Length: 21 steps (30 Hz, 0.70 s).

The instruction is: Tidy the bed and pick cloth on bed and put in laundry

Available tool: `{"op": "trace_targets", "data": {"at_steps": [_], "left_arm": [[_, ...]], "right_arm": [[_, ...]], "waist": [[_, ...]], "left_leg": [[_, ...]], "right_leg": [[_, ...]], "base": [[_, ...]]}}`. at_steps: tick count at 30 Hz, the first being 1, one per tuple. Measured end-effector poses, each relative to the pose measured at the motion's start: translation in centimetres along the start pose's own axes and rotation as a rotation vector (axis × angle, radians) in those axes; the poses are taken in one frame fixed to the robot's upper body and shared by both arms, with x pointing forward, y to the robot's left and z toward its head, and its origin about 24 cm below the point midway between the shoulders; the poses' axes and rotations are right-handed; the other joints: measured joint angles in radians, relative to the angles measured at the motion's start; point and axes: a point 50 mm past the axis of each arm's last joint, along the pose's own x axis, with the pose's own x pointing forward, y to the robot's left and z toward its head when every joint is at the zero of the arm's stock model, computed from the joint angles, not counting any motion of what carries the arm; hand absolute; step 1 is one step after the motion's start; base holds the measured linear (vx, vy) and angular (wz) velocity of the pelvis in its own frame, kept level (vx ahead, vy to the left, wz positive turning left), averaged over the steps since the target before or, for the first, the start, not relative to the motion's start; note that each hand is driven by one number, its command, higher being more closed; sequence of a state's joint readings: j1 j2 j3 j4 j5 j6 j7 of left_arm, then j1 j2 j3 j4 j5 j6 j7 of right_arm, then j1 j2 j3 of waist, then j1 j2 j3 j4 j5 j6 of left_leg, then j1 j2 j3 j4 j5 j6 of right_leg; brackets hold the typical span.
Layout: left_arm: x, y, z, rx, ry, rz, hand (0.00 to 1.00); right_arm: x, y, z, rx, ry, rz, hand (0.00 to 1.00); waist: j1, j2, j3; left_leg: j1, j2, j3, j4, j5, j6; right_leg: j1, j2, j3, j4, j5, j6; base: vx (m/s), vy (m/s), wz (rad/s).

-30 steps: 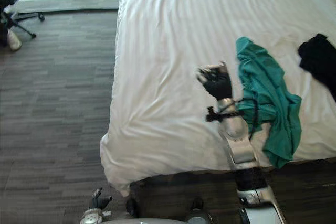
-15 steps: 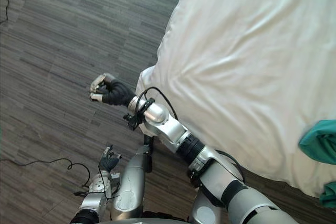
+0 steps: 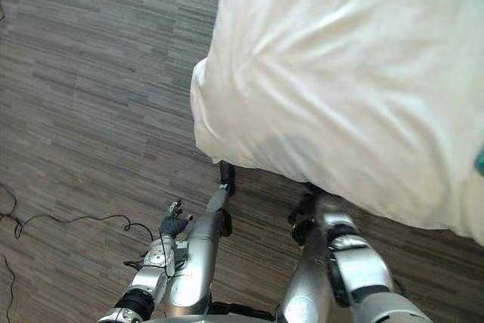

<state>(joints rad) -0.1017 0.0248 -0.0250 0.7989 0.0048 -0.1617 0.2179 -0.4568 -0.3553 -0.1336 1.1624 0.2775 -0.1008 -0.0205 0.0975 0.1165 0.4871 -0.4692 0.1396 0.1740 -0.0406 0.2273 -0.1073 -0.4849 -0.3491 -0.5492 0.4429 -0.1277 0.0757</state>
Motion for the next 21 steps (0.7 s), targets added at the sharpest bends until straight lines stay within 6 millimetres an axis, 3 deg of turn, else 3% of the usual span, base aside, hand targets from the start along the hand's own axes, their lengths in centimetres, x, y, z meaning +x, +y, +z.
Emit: {"op": "trace_targets", "data": {"at_steps": [2,3,5,7,9,10,12,15,17,21], "left_arm": [[0.0,0.7,-0.4,-0.018,0.023,0.022,0.0],[0.0,1.1,-0.6,-0.014,0.034,0.026,0.0],[0.0,2.6,-1.3,0.007,0.062,0.044,0.0],[-0.2,3.9,-1.9,0.032,0.084,0.066,0.0],[-0.8,5.3,-3.3,0.058,0.134,0.096,0.0],[-1.0,5.4,-3.7,0.062,0.15,0.098,0.0],[-1.7,5.3,-5.1,0.074,0.198,0.094,0.0],[-2.6,5.7,-6.5,0.09,0.241,0.083,0.0],[-3.2,5.9,-7.4,0.092,0.273,0.083,0.0],[-3.5,6.1,-8.0,0.102,0.299,0.078,0.0]], "right_arm": [[-1.2,-2.7,-2.6,0.051,0.045,-0.071,1.0],[-1.8,-3.1,-3.9,0.06,0.065,-0.074,1.0],[-3.3,-2.6,-6.3,0.074,0.093,-0.052,1.0],[-4.8,-0.4,-7.1,0.065,0.054,0.04,1.0],[-6.8,3.9,-5.0,0.073,-0.101,0.262,1.0],[-7.7,5.2,-4.0,0.098,-0.159,0.345,1.0],[-9.9,8.2,-0.7,0.195,-0.317,0.54,1.0],[-13.3,10.8,4.0,0.325,-0.534,0.796,1.0],[-15.1,12.1,5.5,0.38,-0.603,0.945,1.0],[-17.3,15.2,6.4,0.431,-0.586,1.216,1.0]], "waist": [[-0.035,-0.003,0.001],[-0.056,-0.01,0.004],[-0.089,-0.04,0.003],[-0.093,-0.081,-0.021],[-0.114,-0.126,-0.052],[-0.115,-0.134,-0.064],[-0.12,-0.139,-0.101],[-0.115,-0.142,-0.149],[-0.111,-0.147,-0.178],[-0.108,-0.161,-0.21]], "left_leg": [[0.043,0.0,0.02,-0.018,0.0,0.0],[0.067,0.001,0.025,-0.02,-0.001,0.0],[0.122,0.011,0.046,-0.024,-0.007,-0.007],[0.156,0.025,0.083,-0.025,-0.018,-0.017],[0.206,0.038,0.132,-0.032,-0.042,-0.016],[0.22,0.038,0.142,-0.032,-0.05,-0.016],[0.252,0.033,0.16,-0.032,-0.062,-0.013],[0.275,0.032,0.161,-0.034,-0.07,-0.016],[0.282,0.032,0.16,-0.04,-0.071,-0.016],[0.302,0.032,0.171,-0.049,-0.071,-0.016]], "right_leg": [[0.033,0.01,0.009,-0.024,0.01,0.004],[0.056,0.023,0.014,-0.039,0.015,0.007],[0.107,0.042,0.03,-0.07,0.024,0.01],[0.121,0.065,0.062,-0.102,0.038,0.006],[0.141,0.086,0.097,-0.13,0.046,0.007],[0.147,0.088,0.108,-0.134,0.048,0.008],[0.174,0.088,0.119,-0.147,0.051,0.015],[0.209,0.093,0.115,-0.172,0.057,0.022],[0.222,0.097,0.116,-0.186,0.06,0.026],[0.249,0.107,0.122,-0.226,0.081,0.029]], "base": [[0.06,0.008,-0.25],[0.08,-0.014,-0.3],[0.08,-0.028,-0.36],[0.06,-0.028,-0.6],[0.06,-0.013,-0.65],[0.06,0.005,-0.48],[0.06,0.017,-0.21],[0.07,0.017,0.02],[0.08,0.006,0.03],[0.05,0.002,-0.07]]}}
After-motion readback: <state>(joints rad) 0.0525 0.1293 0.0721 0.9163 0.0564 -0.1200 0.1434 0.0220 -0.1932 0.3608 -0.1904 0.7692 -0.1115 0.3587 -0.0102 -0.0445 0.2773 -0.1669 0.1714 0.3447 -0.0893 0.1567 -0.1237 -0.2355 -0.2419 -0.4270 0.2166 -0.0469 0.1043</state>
